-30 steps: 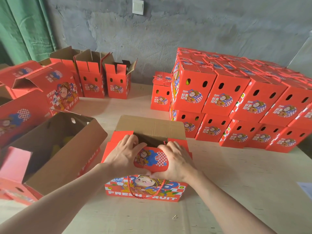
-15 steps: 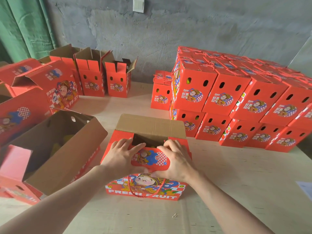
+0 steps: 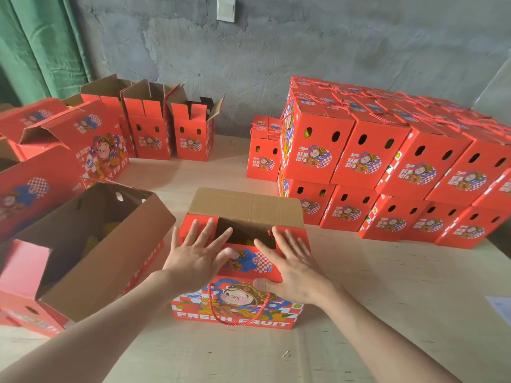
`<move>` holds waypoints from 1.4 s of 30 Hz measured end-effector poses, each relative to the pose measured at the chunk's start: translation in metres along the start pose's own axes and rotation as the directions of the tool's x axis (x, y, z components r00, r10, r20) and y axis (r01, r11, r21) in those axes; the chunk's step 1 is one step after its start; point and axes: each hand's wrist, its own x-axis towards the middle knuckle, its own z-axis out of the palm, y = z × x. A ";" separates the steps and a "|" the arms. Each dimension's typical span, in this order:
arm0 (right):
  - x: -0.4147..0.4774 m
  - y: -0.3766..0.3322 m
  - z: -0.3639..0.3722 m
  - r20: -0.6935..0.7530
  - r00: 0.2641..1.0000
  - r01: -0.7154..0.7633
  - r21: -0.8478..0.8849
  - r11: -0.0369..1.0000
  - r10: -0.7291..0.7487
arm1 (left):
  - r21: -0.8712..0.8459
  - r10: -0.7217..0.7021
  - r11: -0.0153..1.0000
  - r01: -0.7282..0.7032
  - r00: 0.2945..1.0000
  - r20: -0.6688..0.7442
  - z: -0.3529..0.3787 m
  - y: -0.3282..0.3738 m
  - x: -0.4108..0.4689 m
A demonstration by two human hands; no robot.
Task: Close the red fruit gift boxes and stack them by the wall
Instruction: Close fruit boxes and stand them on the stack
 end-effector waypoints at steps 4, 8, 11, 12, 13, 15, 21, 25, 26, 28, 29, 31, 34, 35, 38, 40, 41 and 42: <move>0.002 -0.004 0.003 -0.038 0.997 -0.065 0.045 0.997 0.067 | 0.020 -0.025 0.999 0.024 0.999 0.032 0.003 -0.003 0.002; 0.007 -0.006 0.009 -0.065 0.985 -0.156 0.079 0.985 0.161 | 0.049 -0.032 0.998 0.029 0.998 0.055 0.005 -0.004 0.003; 0.012 -0.002 0.007 -0.037 0.981 -0.187 0.092 0.978 0.191 | 0.059 -0.044 0.997 0.042 0.998 0.045 0.007 -0.001 0.002; 0.013 -0.001 0.004 -0.036 0.979 -0.195 0.107 0.975 0.200 | 0.059 -0.052 0.997 0.049 0.998 0.048 0.007 0.000 0.001; 0.015 0.000 0.002 -0.044 0.976 -0.206 0.128 0.970 0.213 | 0.059 -0.058 0.997 0.055 0.997 0.053 0.007 0.001 0.001; 0.016 -0.001 0.000 -0.069 0.972 -0.210 0.156 0.965 0.223 | 0.053 -0.066 0.997 0.063 0.996 0.060 0.005 0.002 0.001; 0.014 0.006 0.001 -0.125 0.965 -0.211 0.154 0.965 0.230 | 0.054 -0.073 0.996 0.069 0.995 0.062 0.010 0.008 -0.006; 0.017 0.006 0.000 -0.092 0.972 -0.202 0.128 0.971 0.215 | -0.043 -0.078 0.996 0.082 0.994 0.080 0.005 0.004 -0.001; 0.016 0.006 0.001 -0.101 0.971 -0.203 0.131 0.970 0.216 | -0.105 -0.090 0.990 0.093 0.995 0.037 0.001 0.001 0.003; 0.017 0.006 0.000 -0.113 0.969 -0.204 0.137 0.969 0.219 | -0.215 -0.138 0.970 0.114 0.986 -0.097 -0.008 -0.006 0.011; 0.018 0.006 -0.001 -0.105 0.969 -0.207 0.137 0.969 0.222 | -0.250 -0.167 0.960 0.125 0.974 -0.153 -0.011 -0.009 0.015; 0.019 0.005 -0.002 -0.078 0.971 -0.214 0.137 0.967 0.226 | -0.284 -0.232 0.945 0.164 0.946 -0.227 -0.015 -0.014 0.024; 0.019 0.004 -0.001 -0.096 0.969 -0.210 0.167 0.963 0.228 | -0.343 -0.357 0.898 0.274 0.911 -0.207 -0.017 -0.020 0.036; 0.018 0.004 0.001 -0.127 0.967 -0.198 0.180 0.963 0.223 | -0.413 -0.391 0.860 0.300 0.907 -0.155 -0.018 -0.021 0.039; 0.014 0.004 0.006 -0.275 0.939 -0.138 0.252 0.958 0.208 | -0.605 -0.434 0.733 0.311 0.898 -0.064 -0.020 -0.023 0.046; 0.011 0.002 0.008 -0.385 0.890 -0.123 0.317 0.941 0.246 | -0.611 -0.468 0.730 0.307 0.875 -0.120 -0.018 -0.024 0.045; 0.010 0.001 0.008 -0.439 0.860 -0.117 0.325 0.938 0.260 | -0.620 -0.482 0.726 0.296 0.863 -0.154 -0.018 -0.023 0.045; 0.010 0.001 0.008 -0.485 0.835 -0.108 0.317 0.942 0.258 | -0.638 -0.492 0.717 0.281 0.853 -0.178 -0.017 -0.022 0.043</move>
